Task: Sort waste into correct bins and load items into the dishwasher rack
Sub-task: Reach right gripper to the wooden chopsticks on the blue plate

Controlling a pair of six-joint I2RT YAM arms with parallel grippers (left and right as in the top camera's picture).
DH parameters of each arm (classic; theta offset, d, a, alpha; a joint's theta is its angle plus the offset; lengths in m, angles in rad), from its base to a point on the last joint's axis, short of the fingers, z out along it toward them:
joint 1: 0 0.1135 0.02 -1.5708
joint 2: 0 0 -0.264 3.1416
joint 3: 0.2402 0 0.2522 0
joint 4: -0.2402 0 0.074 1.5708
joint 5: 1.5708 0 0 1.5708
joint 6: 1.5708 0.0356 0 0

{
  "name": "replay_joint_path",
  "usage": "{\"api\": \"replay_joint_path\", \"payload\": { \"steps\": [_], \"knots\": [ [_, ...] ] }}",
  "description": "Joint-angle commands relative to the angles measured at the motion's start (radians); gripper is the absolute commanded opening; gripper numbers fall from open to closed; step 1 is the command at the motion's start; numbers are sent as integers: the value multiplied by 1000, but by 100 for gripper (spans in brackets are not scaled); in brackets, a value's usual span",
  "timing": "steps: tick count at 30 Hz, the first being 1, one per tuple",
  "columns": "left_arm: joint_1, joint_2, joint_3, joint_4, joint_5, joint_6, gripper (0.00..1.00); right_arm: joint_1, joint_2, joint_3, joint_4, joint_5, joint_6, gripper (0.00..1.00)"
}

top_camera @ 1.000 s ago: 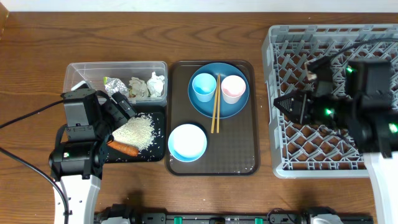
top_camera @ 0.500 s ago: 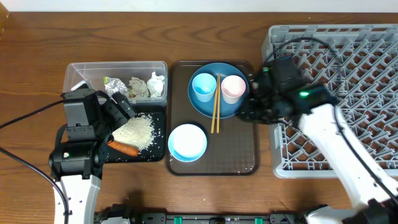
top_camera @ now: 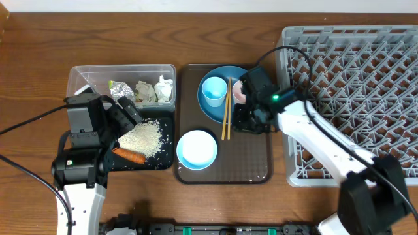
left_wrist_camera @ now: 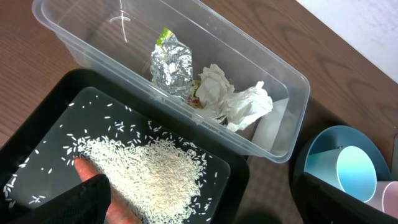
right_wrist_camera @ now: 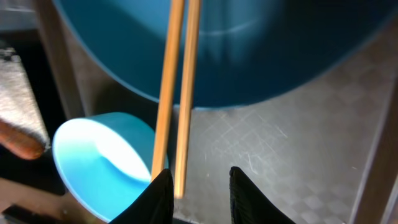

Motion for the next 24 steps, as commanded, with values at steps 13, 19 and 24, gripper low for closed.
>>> {"api": "replay_joint_path", "payload": {
  "steps": [13,19,24],
  "knots": [
    [5,0,18,0,-5,9,95,76,91,-6,69,29,46,22],
    [5,0,18,0,-5,9,95,74,91,-6,50,44,46,10],
    [5,0,18,0,-5,9,95,72,91,-6,41,51,45,2]
  ]
}}
